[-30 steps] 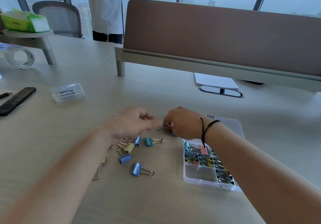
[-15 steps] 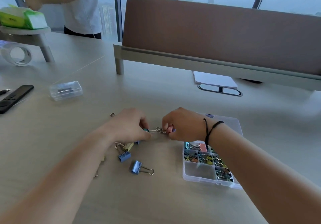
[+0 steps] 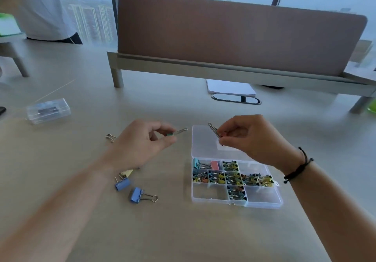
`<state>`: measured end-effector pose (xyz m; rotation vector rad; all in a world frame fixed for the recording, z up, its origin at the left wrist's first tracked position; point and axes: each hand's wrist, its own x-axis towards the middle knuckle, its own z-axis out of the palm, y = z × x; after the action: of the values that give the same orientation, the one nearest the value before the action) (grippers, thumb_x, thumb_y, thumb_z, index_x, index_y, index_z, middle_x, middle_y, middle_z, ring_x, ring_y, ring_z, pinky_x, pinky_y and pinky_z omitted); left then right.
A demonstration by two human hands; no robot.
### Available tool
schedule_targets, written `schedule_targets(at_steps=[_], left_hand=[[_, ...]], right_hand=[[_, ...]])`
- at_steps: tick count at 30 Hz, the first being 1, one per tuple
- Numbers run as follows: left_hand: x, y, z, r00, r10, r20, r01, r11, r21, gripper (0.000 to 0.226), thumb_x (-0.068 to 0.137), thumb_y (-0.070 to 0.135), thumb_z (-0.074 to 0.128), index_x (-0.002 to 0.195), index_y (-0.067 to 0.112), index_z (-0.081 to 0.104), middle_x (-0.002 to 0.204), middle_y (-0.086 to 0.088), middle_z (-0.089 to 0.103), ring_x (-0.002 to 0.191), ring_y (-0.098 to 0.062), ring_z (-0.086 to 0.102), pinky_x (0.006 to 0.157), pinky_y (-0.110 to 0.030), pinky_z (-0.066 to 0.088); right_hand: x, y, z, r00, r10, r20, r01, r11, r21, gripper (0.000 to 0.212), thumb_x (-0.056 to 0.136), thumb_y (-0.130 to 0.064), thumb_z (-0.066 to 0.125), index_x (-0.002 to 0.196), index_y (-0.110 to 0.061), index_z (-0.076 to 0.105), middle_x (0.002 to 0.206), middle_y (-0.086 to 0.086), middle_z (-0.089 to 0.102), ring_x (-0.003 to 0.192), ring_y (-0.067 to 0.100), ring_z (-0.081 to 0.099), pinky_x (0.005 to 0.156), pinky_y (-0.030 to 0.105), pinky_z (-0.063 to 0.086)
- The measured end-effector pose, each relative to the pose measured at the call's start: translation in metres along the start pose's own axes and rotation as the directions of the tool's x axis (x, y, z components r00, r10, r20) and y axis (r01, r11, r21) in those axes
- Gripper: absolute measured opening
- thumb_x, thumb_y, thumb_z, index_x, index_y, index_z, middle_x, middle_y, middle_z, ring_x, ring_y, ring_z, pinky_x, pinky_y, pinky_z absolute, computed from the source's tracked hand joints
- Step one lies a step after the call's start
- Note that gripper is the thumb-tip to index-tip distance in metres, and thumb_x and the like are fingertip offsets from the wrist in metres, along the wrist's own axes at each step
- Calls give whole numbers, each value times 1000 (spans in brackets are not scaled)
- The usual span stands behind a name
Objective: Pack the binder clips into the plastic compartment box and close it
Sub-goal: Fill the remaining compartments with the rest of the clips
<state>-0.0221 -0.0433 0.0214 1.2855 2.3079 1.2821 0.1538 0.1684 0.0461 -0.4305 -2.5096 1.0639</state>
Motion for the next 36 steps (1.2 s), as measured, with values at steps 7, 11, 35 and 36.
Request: schedule_targets(at_steps=[7,11,35,36], left_hand=[[-1,30,50,935,98,342,-105,994,3,15,93,35,66,108,37,64,93,11,72,73,-14,60,64,-21,45],[3,39,58,912,73,403,-79,997,0,16,96,38,60,112,33,58,101,10,76,93,-26,66,83,-38,52],[-1,25,56,974,147,173,-120,980,-156,19,90,18,70,108,17,64,85,-1,76,72,-16,74,75,-33,60],[-2,24,57,972,144,187,-119,983,-140,18,90,18,70,108,19,64,86,1,76,72,-16,74,74,-33,60]], right_hand=[[-48,52,-18,967,221,-127,-181,946,269,17,75,-7,80,90,-12,75,84,1,77,81,16,74,84,26,58],[-49,54,-9,962,226,-150,-153,909,387,16,78,-8,78,92,-13,75,86,1,77,84,17,74,83,24,57],[-50,53,12,979,143,-142,-87,936,342,16,76,-6,80,89,-15,75,80,1,75,78,19,72,76,24,58],[-50,52,12,981,138,-137,-83,935,343,16,76,-6,80,89,-15,75,80,0,76,77,17,72,75,23,58]])
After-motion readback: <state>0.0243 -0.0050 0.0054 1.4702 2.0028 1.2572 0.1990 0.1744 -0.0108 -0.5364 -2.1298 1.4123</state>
